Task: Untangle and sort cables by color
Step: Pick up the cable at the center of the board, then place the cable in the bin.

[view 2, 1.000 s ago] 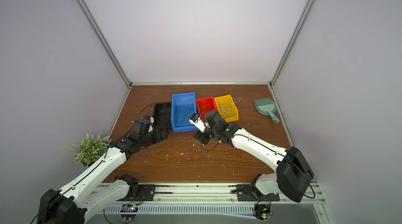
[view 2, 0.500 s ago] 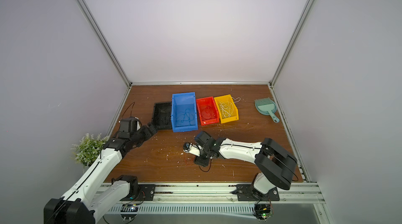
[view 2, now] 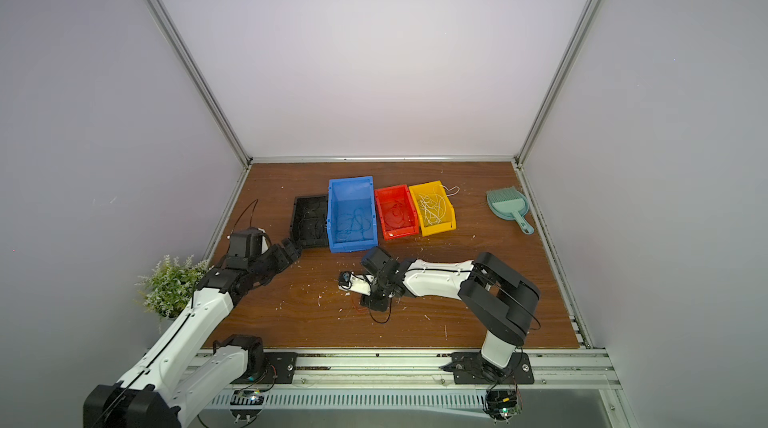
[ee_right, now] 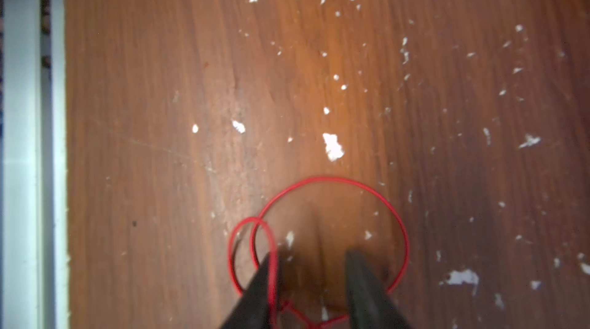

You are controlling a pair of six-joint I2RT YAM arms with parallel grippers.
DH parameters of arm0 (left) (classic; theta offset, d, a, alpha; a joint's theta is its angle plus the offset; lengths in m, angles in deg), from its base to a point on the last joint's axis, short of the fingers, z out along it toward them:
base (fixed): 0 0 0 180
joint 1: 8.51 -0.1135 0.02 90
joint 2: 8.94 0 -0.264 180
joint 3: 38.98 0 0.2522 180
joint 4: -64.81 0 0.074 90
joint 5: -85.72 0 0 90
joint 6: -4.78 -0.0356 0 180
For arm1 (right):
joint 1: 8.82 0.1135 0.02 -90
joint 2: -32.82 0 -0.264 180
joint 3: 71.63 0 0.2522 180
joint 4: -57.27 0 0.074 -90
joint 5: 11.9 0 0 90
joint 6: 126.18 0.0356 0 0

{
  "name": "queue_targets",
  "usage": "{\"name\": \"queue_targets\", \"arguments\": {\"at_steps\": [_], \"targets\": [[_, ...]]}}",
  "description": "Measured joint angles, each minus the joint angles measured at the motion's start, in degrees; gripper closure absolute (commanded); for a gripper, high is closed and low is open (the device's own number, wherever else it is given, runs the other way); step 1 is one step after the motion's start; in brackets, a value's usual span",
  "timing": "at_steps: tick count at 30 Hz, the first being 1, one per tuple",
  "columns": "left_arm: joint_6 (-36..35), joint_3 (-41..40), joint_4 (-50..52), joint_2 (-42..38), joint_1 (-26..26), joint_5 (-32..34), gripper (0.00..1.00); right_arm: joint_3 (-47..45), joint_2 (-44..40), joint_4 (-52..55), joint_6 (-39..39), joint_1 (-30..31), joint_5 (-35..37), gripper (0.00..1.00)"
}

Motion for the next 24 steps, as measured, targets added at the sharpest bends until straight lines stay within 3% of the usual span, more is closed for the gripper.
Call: {"name": "queue_targets", "arguments": {"at_steps": [5,11,17,24], "targets": [[-0.59,-0.11,-0.2,-0.26,-0.02,-0.96,0.03,-0.55,-3.02,0.55,0.35,0.09,0.0,1.0],[-1.75,-0.72,-1.16,-0.39,0.13,-2.99,0.05,-0.5,-16.85,1.11,3.21,-1.66,1.66,1.0],[-5.27,-0.98,-2.99,-1.27,5.73,-2.38,0.01,1.99,-22.56,-2.16,8.83,-13.22,7.23,1.0],[-9.07,-2.16,-4.96,-7.61,8.31,-1.49,0.01,6.12,-15.85,-7.8,16.41,-25.09,10.67,1.0]]}}
